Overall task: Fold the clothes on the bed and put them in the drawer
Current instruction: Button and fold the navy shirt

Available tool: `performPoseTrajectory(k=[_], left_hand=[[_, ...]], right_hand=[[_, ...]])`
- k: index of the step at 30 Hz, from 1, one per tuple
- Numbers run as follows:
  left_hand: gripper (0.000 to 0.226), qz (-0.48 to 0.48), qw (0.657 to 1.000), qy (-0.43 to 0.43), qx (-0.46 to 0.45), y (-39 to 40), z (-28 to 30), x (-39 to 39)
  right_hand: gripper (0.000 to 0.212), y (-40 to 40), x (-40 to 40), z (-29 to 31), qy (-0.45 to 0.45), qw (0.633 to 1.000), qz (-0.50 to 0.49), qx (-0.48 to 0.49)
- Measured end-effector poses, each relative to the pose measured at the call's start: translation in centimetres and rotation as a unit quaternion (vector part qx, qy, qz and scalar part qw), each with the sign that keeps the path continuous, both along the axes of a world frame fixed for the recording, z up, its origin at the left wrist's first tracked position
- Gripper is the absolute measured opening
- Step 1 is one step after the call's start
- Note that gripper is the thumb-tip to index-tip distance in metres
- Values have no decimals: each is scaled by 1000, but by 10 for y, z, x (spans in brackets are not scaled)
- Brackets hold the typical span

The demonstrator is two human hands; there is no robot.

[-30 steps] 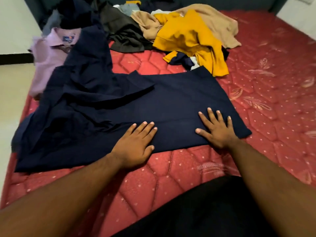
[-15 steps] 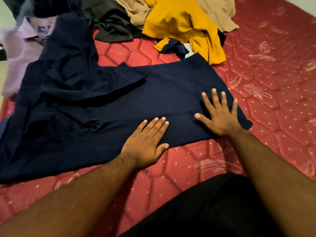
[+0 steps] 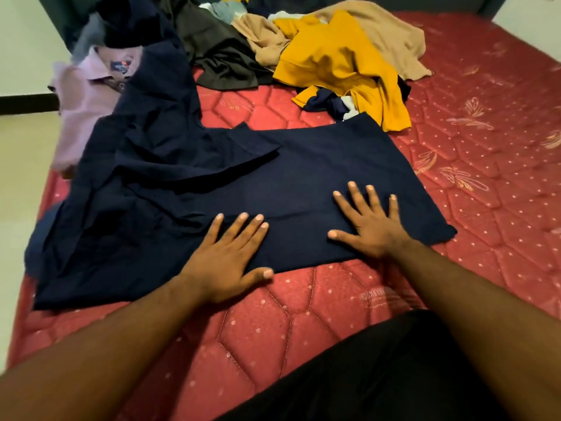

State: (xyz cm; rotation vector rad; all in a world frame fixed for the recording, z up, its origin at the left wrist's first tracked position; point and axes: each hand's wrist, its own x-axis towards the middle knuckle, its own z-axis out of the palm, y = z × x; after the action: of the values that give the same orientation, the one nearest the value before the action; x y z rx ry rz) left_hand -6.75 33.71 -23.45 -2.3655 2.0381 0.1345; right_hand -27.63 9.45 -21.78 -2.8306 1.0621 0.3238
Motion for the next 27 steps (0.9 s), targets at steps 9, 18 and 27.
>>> performPoseTrajectory(k=[9, 18, 27], left_hand=[[71, 27, 999, 11, 12, 95, -6, 68], [79, 49, 998, 46, 12, 109, -5, 75], [71, 130, 991, -6, 13, 190, 18, 106]], right_hand=[[93, 35, 29, -9, -8, 1000, -2, -6], [84, 136, 88, -15, -28, 987, 158, 28], [86, 131, 92, 12, 18, 997, 72, 5]])
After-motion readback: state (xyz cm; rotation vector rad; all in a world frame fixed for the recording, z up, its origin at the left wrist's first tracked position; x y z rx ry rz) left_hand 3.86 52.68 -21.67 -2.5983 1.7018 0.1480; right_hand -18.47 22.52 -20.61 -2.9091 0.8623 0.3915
